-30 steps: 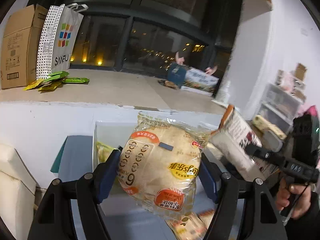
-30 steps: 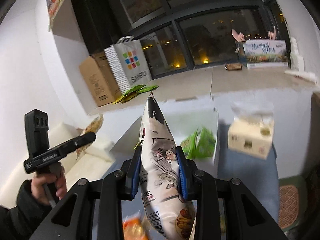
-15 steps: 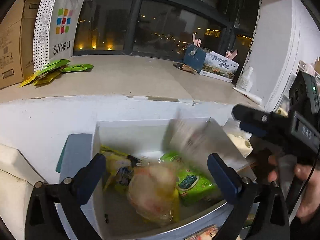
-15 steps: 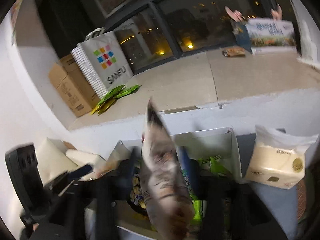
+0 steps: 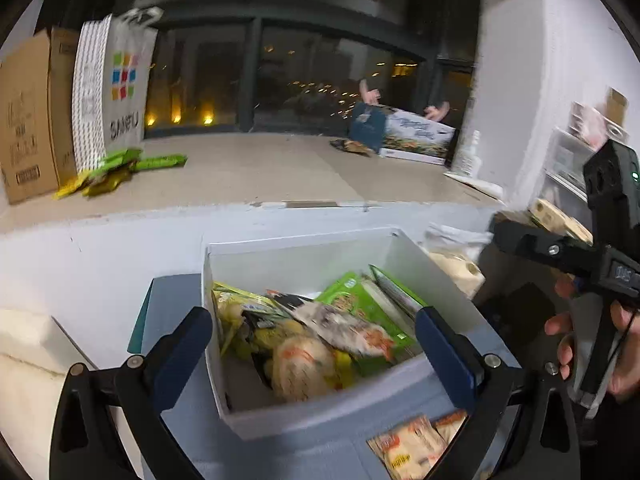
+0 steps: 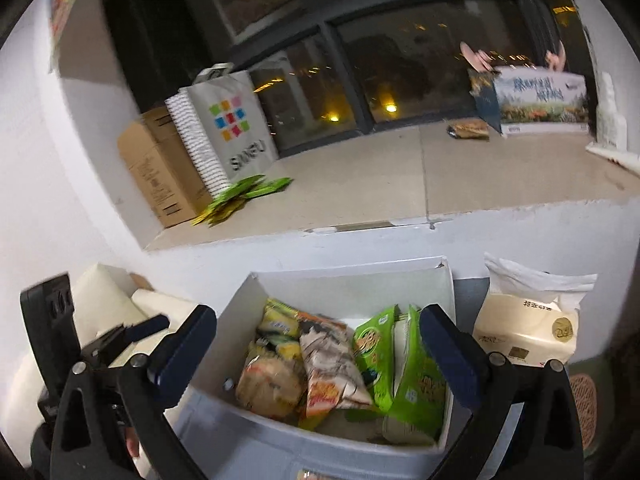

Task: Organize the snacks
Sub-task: 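Move both tools back to the remaining snacks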

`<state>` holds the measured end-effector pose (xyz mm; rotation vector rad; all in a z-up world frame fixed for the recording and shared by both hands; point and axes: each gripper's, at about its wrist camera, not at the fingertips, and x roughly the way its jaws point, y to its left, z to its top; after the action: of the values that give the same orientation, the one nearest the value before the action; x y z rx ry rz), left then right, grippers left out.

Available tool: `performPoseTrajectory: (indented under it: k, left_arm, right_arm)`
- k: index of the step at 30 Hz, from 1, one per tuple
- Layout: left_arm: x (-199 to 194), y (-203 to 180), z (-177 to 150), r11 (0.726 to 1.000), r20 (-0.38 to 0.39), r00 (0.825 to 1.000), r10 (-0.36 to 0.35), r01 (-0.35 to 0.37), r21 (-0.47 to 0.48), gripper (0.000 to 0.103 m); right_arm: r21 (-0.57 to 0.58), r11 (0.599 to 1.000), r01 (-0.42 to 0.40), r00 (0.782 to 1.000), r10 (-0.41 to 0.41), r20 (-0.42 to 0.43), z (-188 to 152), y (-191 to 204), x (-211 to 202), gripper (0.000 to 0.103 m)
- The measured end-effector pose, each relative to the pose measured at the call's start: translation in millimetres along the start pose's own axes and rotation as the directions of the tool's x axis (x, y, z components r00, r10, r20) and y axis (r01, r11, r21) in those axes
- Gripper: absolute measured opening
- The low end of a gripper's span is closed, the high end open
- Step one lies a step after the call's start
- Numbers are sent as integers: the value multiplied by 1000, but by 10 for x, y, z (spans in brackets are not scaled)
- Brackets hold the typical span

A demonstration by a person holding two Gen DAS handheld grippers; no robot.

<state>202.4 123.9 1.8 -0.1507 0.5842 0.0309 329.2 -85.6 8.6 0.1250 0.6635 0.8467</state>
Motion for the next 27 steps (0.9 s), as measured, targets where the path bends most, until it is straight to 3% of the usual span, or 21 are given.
performPoseTrajectory:
  k: [4,7,12,18,23,27]
  left_arm:
    - [-366,-233,-207,998,33,999,-3,1,61,103]
    - [-611,-350,-358,998,45,998,-37,34,54,103]
    - [-997,-524,-690,997,63,996,-66,63,45,103]
    - [-1298,-703,-1169,996,54,995,-86,85,22,103]
    - [-1413,-829,-1467,995,21,995,-96,96,13,103]
    - [-1471,-899,-1536,995,16,996,-93,93,26,103]
  right_arm:
    - [-89,995,49,998,-46,42,-256,165,-344,103]
    - [-146,988,55,996,-44,79,-464,250,-604,103]
    - [-204,979,23,998,-11,63,-867,339,-1046,103]
    - [-292,954,67,998,-60,35,-1529,377,-1496,103]
    - [-270,957,103,995,-102,16,-2050,327,-1781,103]
    - [-247,958,144,989,-146,10,-2271,298,-1886,103]
